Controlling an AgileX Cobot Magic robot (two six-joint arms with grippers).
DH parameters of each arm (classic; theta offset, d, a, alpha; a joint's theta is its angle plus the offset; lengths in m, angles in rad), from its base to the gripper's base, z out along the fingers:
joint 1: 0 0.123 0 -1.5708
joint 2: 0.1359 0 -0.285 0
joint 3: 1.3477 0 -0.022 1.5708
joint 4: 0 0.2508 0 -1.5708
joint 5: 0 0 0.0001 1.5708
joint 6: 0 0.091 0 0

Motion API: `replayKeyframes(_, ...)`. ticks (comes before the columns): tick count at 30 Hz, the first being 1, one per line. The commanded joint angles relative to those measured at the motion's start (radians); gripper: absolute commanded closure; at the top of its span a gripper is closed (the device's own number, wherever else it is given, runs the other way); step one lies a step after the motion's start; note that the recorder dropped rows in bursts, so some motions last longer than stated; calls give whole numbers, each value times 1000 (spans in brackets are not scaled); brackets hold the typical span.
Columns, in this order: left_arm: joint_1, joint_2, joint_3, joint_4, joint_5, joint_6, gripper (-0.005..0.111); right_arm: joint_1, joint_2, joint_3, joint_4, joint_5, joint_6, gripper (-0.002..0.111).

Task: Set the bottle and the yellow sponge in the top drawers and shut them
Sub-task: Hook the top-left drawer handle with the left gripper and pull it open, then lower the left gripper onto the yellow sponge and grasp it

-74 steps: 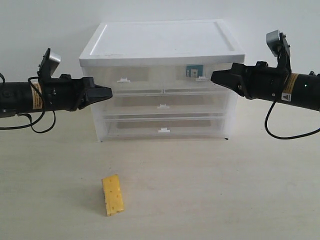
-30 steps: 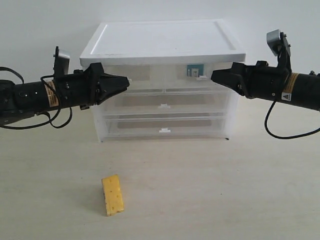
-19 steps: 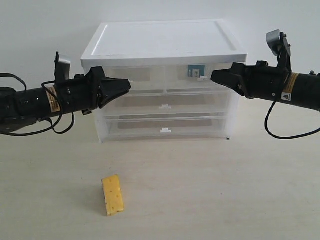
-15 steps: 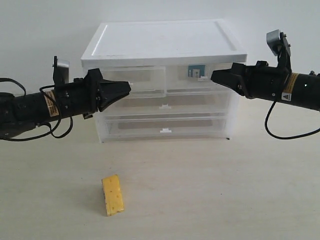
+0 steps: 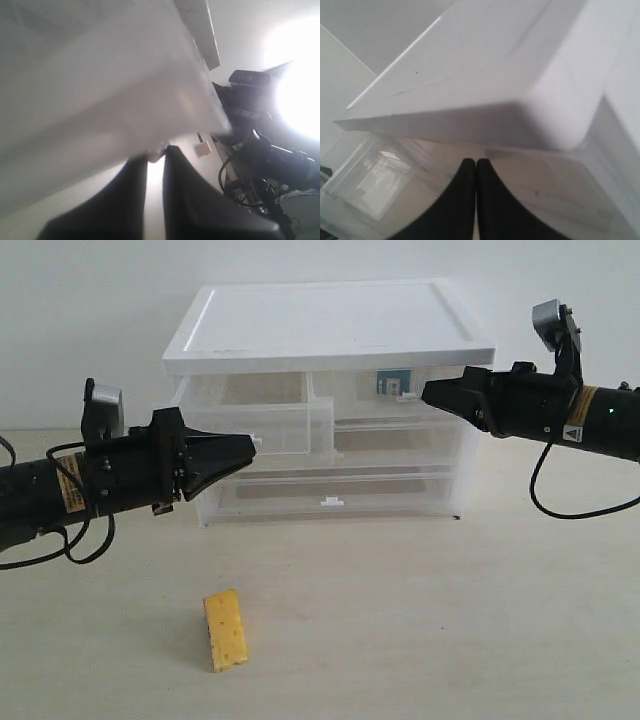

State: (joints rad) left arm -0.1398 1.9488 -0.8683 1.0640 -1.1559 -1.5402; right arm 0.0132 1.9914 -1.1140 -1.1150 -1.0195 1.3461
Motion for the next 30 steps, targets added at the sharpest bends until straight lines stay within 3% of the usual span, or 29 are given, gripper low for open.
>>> replayKeyframes(1, -11, -18, 42, 8, -52, 33, 103, -4, -5, -5, 43, 18, -8, 108)
replayKeyframes(12, -1, -18, 66, 14, -47, 60, 99, -4, -5, -5, 43, 18, -10, 108)
replayKeyframes(14, 6, -18, 66, 28, -49, 60, 84, -4, -5, -5, 39, 18, -10, 108)
replayKeyframes(18, 28, -18, 66, 84, -56, 27, 40, -4, -5, -5, 39, 18, -10, 108)
replayKeyframes(20, 38, -18, 66, 130, -56, 2, 29, -4, -5, -5, 39, 18, -10, 108)
replayKeyframes(26, 40, -18, 80, 250, -65, -27, 33, -4, -5, -5, 39, 16, -10, 108)
replayKeyframes(30, 40, -18, 172, 272, -65, 54, 39, -4, -5, -5, 39, 16, -10, 108)
